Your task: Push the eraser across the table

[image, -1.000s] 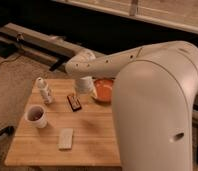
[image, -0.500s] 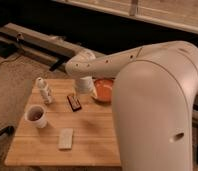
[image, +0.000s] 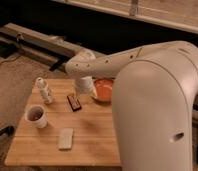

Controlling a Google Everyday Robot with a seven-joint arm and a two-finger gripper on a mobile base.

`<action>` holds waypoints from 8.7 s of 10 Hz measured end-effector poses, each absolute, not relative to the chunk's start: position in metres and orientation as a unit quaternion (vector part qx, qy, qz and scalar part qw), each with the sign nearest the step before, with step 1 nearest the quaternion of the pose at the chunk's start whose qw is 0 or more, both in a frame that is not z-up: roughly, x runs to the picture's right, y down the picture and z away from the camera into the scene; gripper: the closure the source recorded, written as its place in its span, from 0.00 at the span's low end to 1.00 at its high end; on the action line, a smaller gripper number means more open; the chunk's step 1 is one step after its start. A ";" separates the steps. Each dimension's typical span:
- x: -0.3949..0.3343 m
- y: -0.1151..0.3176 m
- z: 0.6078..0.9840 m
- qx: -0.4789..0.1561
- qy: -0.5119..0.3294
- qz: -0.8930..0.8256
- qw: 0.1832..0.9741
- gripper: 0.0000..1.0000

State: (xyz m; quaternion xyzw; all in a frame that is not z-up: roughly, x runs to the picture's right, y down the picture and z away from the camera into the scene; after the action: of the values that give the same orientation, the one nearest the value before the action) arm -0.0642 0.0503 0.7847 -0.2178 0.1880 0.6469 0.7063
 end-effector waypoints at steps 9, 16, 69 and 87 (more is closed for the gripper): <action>-0.152 0.004 0.862 -0.223 0.164 0.601 0.750 0.31; -0.174 -0.007 0.965 -0.239 0.194 0.593 0.744 0.31; -0.096 0.143 0.869 -0.315 0.231 0.585 0.711 0.31; -0.083 0.164 0.895 -0.294 0.285 0.571 0.711 0.31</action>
State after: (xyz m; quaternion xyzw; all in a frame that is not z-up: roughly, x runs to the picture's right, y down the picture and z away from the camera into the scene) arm -0.0827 0.1636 0.8947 -0.2945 0.2854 0.5714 0.7108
